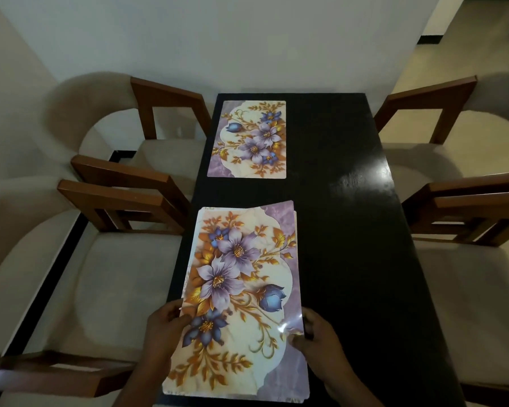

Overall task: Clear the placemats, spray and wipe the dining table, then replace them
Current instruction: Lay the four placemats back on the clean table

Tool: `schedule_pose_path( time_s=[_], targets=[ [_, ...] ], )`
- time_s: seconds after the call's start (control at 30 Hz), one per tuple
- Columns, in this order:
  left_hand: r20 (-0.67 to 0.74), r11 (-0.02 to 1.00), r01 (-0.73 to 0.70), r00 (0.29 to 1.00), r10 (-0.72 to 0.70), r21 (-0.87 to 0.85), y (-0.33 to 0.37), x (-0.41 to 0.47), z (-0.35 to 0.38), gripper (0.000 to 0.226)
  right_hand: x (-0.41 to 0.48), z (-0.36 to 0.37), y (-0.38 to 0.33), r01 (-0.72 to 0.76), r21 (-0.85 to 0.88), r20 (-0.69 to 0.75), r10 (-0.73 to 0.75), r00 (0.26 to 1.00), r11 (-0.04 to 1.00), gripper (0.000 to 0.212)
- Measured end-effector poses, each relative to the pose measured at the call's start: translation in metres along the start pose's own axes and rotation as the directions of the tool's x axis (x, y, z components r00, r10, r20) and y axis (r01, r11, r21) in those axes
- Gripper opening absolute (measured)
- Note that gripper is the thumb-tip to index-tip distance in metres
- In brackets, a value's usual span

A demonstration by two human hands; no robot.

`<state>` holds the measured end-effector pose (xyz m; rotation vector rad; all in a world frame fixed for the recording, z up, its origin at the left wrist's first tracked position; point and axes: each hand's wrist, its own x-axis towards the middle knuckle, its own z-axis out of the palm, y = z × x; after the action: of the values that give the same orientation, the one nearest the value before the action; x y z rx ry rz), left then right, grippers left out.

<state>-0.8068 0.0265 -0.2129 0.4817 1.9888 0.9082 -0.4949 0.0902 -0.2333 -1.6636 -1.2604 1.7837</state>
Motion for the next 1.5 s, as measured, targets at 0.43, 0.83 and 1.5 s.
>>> schedule_pose_path(
  time_s=[0.43, 0.83, 1.5],
  targets=[
    [0.219, 0.972, -0.068, 0.968, 0.119, -0.227, 0.108, 0.071, 0.08, 0.043, 0.052, -0.061, -0.098, 0.021, 0.13, -0.351, 0.026, 0.936, 0.991, 0.027],
    [0.273, 0.965, -0.165, 0.937, 0.217, -0.202, 0.24, 0.143, 0.209, 0.047, 0.147, -0.19, -0.145, -0.031, -0.02, -0.44, 0.019, 0.898, 0.999, 0.007],
    [0.108, 0.992, -0.12, 0.987, 0.115, 0.037, 0.323, 0.3, 0.372, 0.034, 0.379, -0.317, -0.176, 0.046, -0.053, -0.582, -0.068, 0.811, 0.998, 0.013]
  ],
)
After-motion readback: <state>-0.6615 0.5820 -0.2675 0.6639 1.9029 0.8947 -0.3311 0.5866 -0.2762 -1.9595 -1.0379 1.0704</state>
